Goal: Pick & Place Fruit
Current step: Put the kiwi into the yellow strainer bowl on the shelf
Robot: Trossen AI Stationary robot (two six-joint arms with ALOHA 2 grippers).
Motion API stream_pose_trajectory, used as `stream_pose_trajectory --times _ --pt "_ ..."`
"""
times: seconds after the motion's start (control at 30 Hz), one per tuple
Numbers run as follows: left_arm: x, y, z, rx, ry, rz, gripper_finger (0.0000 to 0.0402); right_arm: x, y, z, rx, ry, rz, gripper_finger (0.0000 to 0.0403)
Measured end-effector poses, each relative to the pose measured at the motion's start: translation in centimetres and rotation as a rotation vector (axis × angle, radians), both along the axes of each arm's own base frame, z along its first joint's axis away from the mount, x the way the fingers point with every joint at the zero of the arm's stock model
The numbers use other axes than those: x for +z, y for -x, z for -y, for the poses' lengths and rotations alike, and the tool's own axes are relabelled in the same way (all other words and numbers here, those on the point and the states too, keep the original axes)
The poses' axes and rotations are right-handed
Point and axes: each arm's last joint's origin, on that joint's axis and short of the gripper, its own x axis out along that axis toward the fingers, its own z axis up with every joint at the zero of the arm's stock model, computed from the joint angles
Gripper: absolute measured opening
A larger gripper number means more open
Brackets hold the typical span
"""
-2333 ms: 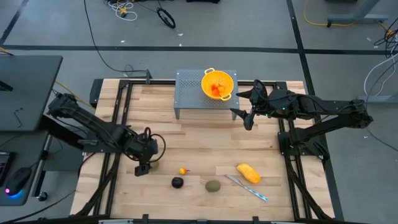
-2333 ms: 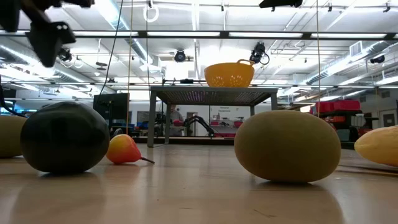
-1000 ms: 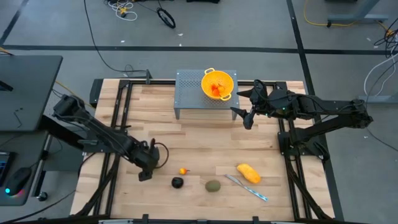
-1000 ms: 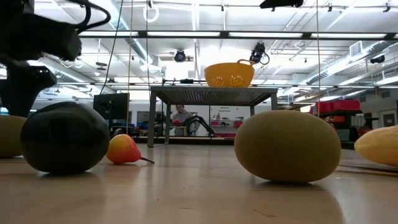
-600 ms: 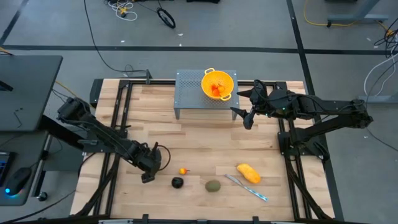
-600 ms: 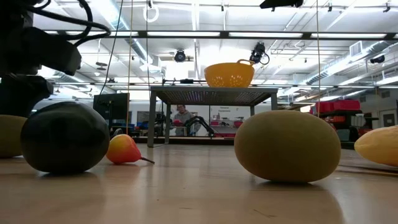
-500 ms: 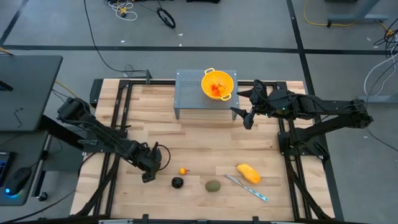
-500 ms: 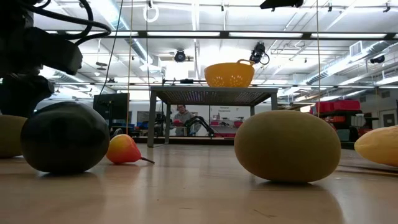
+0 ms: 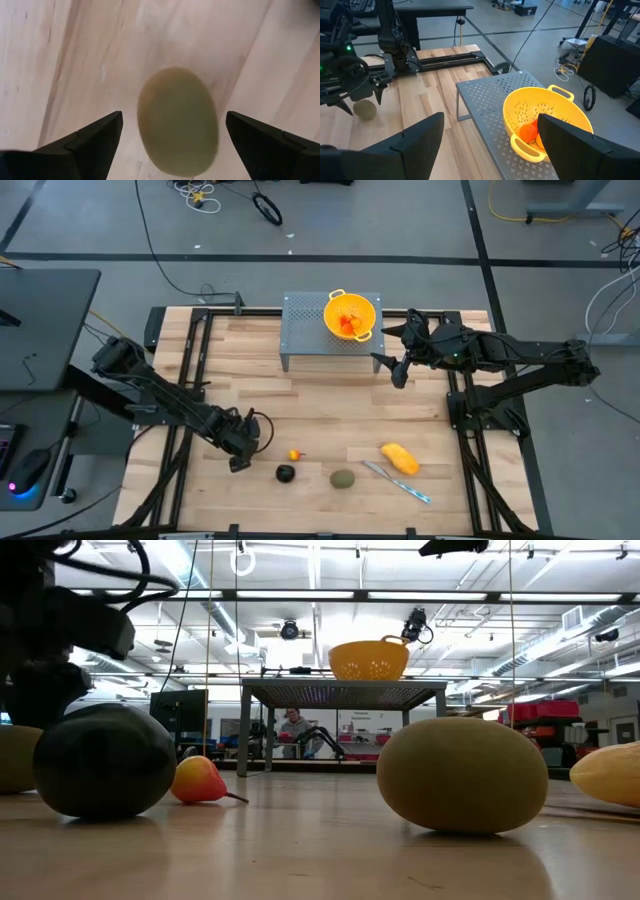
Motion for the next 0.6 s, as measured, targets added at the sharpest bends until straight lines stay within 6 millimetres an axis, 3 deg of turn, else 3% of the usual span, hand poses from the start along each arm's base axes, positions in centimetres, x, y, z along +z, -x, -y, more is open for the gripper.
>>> stream_pose_trajectory --times 0.17,0.6 --pt "-1.15 0.58 -0.22 0.020 0.038 -0.027 0.0366 0.00 0.00 0.00 0.000 0.000 0.000 0.0332" --pt "-1.14 0.41 -0.22 0.015 0.018 0.005 0.0355 0.05 0.05 0.15 -0.054 0.024 0.004 0.0332"
